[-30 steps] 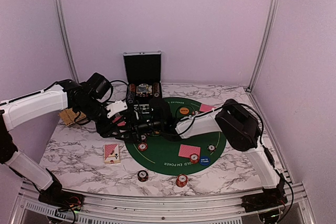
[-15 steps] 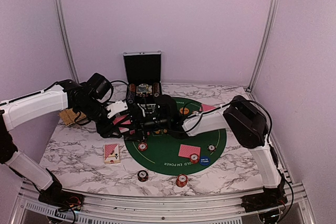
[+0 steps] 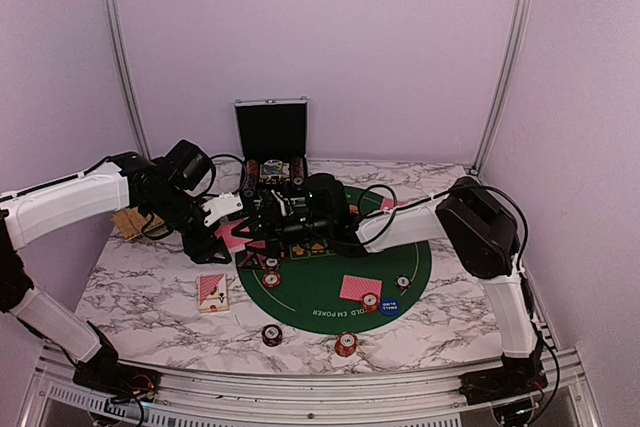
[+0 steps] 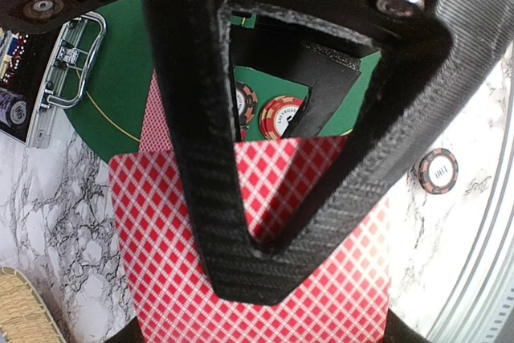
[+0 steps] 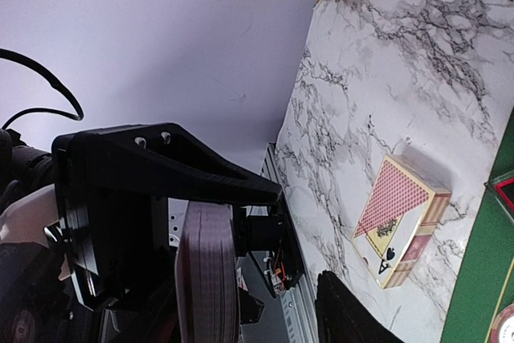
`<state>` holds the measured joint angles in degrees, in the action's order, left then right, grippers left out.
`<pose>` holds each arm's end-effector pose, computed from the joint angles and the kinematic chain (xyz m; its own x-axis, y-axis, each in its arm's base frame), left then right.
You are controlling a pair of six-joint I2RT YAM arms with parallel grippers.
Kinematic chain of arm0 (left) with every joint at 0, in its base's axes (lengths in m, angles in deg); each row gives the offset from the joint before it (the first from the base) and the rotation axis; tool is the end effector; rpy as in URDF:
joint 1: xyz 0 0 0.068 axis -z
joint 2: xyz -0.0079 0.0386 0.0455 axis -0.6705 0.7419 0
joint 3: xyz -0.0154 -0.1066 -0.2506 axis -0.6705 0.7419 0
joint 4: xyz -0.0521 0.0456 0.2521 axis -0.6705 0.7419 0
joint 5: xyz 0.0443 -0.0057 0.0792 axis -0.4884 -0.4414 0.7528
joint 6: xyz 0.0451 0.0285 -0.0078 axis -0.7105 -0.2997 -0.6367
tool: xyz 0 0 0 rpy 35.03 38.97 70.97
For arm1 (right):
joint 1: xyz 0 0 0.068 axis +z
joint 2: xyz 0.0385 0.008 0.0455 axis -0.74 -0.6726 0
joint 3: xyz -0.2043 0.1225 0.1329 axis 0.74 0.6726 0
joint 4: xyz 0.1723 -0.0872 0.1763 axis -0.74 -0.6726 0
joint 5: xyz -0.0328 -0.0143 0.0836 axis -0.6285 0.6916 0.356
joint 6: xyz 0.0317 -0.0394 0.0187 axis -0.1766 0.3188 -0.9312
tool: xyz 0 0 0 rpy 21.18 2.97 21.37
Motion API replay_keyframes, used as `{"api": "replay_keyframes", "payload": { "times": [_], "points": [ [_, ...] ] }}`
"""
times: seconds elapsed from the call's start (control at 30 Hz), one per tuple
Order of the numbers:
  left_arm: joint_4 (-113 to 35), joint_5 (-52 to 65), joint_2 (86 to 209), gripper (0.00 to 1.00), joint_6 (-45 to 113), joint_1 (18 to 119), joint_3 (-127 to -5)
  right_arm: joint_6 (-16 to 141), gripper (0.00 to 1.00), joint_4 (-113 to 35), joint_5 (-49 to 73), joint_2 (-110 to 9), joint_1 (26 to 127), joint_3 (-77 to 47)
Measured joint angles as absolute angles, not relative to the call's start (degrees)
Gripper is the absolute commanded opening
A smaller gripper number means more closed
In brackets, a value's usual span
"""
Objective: Distribute texas hold em gaming equipment
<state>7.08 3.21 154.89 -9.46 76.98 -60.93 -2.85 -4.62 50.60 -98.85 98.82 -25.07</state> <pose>0.2383 -0.1748 0.2721 -0.2566 0.8170 -0.5165 0.9222 0.3670 0.1223 0.2965 0.4079 0.1785 -0.9709 -0.1454 -0.1906 -0.2041 0.0850 0.9752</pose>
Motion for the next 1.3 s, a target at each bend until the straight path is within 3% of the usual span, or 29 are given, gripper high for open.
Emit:
{"api": "replay_keyframes", "payload": {
  "times": [0.3, 0.9, 1.23, 1.3],
  "points": [
    [7.1, 3.2, 154.9, 0.00, -9.5, 77.0, -60.9, -0.6, 0.46, -7.5, 50.5, -97.8, 98.8, -25.1],
    [7.1, 3.2, 154.6, 0.00, -9.5, 77.0, -60.6, 3.7, 0.11, -13.5, 49.2, -93.1, 96.9, -21.6],
    [7.1, 3.2, 154.6, 0.00, -9.5, 77.0, -60.6, 2.1, 0.11, -11.7, 49.2, -89.9, 96.0, -17.3],
    [7.1, 3.2, 154.6, 0.00, -9.4, 77.0, -60.6, 2.6, 0.16, -12.4, 49.0, -89.7, 95.9, -17.3]
  ]
}}
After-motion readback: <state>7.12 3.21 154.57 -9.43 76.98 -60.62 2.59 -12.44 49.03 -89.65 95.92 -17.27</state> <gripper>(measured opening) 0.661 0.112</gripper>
